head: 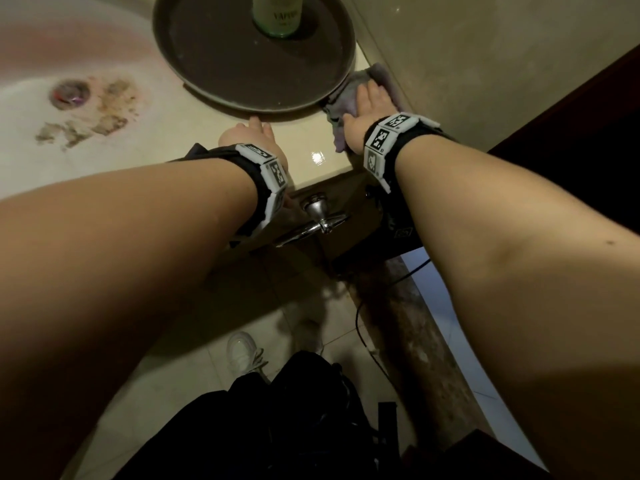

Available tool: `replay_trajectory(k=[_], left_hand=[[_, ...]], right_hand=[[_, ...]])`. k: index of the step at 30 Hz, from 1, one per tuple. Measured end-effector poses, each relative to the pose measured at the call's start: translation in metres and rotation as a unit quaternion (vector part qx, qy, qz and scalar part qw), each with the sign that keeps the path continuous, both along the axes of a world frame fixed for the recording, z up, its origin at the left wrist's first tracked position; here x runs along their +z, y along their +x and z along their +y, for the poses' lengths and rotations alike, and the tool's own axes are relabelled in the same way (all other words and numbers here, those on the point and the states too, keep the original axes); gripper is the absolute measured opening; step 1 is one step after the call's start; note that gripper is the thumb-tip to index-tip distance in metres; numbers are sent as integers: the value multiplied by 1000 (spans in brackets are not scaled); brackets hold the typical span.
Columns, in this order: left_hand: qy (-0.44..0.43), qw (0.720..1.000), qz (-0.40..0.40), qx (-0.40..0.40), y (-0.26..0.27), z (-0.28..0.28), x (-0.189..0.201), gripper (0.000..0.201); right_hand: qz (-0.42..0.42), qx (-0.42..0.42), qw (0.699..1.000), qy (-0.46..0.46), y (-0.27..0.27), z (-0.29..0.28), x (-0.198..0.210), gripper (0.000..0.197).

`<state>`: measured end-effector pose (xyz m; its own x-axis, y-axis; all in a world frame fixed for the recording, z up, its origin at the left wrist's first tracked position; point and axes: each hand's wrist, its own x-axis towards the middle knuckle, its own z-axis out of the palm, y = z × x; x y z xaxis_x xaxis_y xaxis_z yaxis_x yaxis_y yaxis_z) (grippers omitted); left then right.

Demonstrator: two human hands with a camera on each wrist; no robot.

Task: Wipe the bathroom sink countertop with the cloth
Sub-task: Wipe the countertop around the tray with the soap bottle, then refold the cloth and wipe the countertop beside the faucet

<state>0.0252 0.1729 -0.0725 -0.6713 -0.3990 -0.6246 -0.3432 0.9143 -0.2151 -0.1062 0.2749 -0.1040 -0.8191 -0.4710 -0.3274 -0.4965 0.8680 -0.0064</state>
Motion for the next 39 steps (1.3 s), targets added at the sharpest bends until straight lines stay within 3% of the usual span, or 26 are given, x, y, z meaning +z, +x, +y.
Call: replay_trajectory(k=[4,10,13,15,20,22,26,30,34,36,39], left_hand=[[-17,999,-19,-22,1,3,3,113],[-10,999,28,-16,4,2,-5,105],[7,999,42,22,3,-6,-9,122],[24,998,50,22,4,-4,-6,122],[51,990,120,49,2,-4,9,70],[78,982,154,77,2,-6,9,58],[122,969,183,114,5,-4,12,53],[120,976,156,95,-2,2,17,46],[121,977,124,122,-6,10,13,34],[127,971,148,136,-7,12,11,25],[184,953,180,159,0,18,26,28]], right_hand=[[-5,-10,1000,-1,12,11,2,64],[-43,-24,999,-8,38,40,8,64],[-50,-30,998,-8,46,43,14,63],[-49,-17,999,7,51,42,25,52],[-20,8,1000,10,71,40,34,46],[-28,19,999,-4,80,37,35,46],[-55,47,997,-9,93,30,40,50],[-81,76,993,-26,97,30,49,49],[-114,46,991,-46,87,30,57,42],[-140,11,988,-61,75,26,60,38],[-90,-47,985,-142,58,26,59,33]])
